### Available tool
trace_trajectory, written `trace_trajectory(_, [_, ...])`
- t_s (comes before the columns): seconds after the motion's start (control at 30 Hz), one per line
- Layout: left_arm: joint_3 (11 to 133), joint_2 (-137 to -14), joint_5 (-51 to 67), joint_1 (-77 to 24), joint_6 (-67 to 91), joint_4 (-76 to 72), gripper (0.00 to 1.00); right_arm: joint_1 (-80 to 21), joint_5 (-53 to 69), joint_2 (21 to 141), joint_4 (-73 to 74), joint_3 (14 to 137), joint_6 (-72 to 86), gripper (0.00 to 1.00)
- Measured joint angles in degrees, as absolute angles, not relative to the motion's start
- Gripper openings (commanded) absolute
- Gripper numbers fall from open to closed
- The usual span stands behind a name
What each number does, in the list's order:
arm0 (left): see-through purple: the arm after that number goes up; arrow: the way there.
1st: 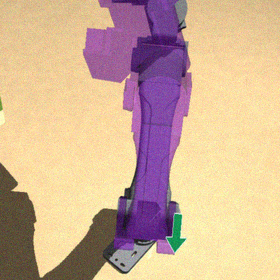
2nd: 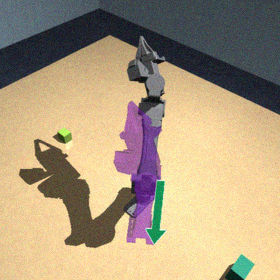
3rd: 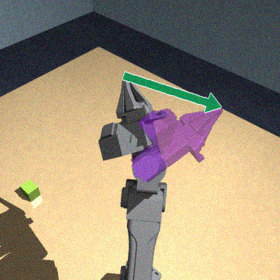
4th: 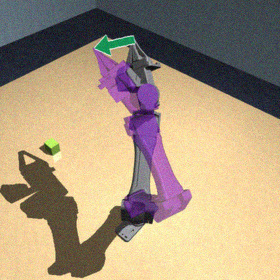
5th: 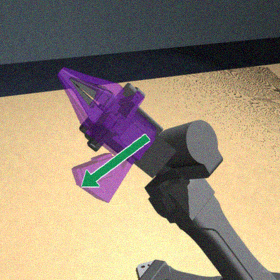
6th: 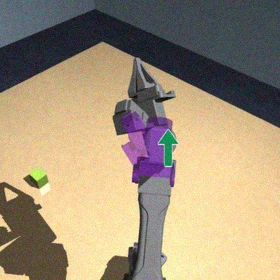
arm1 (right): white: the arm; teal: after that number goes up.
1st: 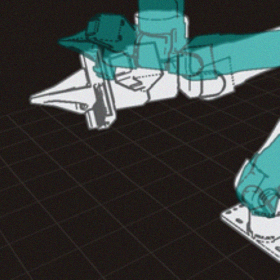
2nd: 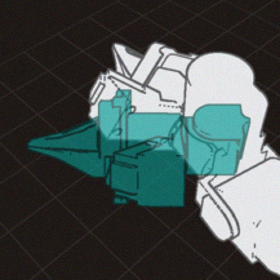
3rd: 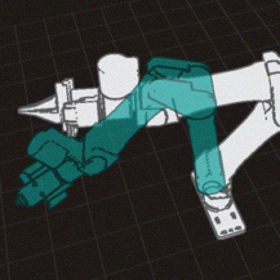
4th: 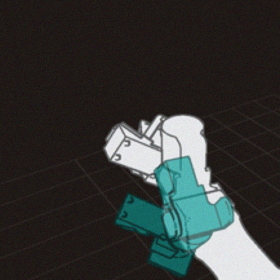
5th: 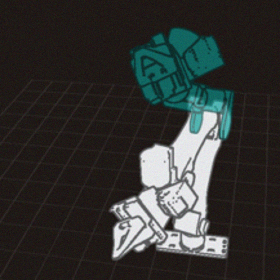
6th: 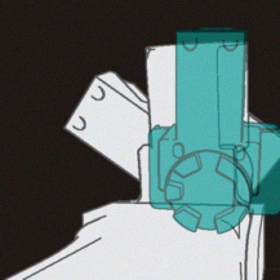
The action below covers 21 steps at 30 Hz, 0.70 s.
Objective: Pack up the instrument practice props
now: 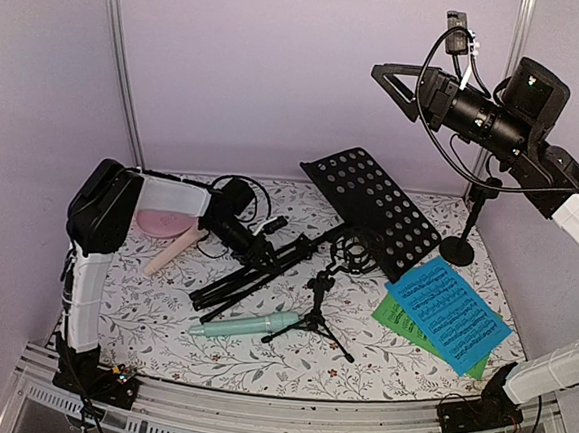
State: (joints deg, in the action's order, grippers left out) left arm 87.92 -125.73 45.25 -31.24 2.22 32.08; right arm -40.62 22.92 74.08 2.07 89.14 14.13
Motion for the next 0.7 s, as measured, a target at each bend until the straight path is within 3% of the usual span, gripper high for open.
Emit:
trace_trajectory(0.27, [85.56, -121.8, 36.14, -33.65, 3.36, 31.46, 0.37, -40.62, 23.09, 74.06, 2.04, 89.06, 14.13, 0.66])
trace_trajectory(0.5, [85.8, -119.15, 28.51, -34.48, 3.38, 32.27, 0.74, -40.62, 23.11, 74.04, 2.04, 88.99, 14.13, 0.66])
trace_trajectory(0.7, [86.56, -114.98, 24.6, -34.5, 3.07, 31.92, 0.87, -40.62, 23.09, 74.04, 2.04, 88.84, 14.13, 0.67])
